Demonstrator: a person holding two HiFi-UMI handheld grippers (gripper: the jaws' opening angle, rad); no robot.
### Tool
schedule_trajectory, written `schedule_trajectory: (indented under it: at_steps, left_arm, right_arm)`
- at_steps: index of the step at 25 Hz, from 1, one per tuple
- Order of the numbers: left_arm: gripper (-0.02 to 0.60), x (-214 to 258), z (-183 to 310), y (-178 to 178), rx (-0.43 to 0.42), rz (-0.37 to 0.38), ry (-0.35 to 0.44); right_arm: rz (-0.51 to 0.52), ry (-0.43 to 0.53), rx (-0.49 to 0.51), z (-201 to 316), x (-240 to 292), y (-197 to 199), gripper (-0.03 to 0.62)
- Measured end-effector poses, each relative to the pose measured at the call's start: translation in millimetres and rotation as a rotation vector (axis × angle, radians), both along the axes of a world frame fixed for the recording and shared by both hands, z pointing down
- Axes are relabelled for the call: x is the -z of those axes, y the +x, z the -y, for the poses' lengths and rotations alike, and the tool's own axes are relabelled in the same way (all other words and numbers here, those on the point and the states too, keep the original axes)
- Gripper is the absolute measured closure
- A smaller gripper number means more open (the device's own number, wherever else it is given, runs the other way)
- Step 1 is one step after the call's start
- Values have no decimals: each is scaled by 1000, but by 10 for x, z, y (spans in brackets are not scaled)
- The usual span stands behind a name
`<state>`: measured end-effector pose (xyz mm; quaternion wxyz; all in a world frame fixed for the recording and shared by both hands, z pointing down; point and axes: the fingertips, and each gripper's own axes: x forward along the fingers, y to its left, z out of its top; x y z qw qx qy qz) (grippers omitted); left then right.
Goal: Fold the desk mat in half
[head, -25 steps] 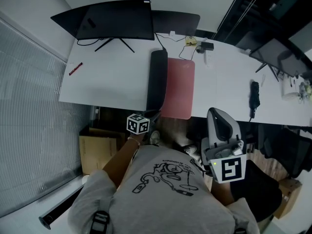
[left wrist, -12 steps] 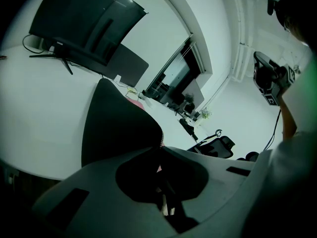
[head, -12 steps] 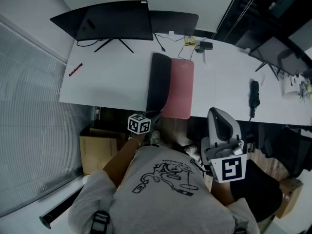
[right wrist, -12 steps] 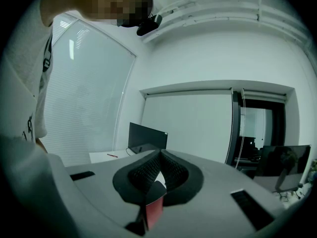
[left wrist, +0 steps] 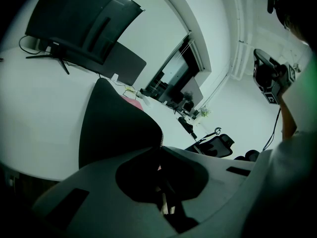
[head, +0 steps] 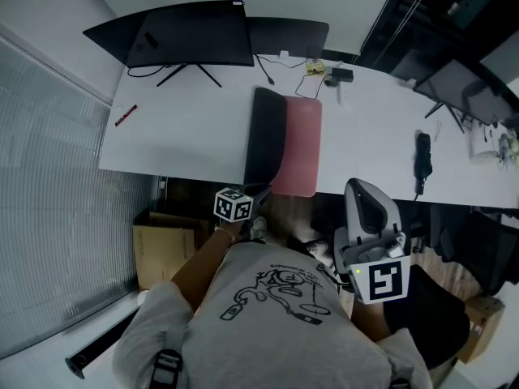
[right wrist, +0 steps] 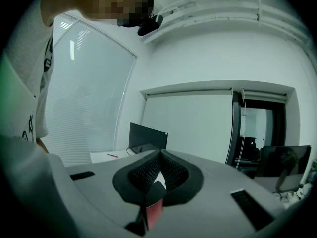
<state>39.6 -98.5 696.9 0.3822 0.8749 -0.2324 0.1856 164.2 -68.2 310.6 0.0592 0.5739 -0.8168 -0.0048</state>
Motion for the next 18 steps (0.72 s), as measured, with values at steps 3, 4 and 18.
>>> schedule_trajectory:
  at_steps: [3,4,18]
  left_arm:
    - [549,1,-15,38,-7,1,-3]
    - [549,1,-22,52,-9,2,-4]
    - [549,-11,-85,231,-33,23,-2]
  right_arm:
    - [2,-5,-2,-9,-5,32,588]
    - [3,-5,-3,-17,-7,45,588]
    - [18,-10,-19,-78,-34,243,588]
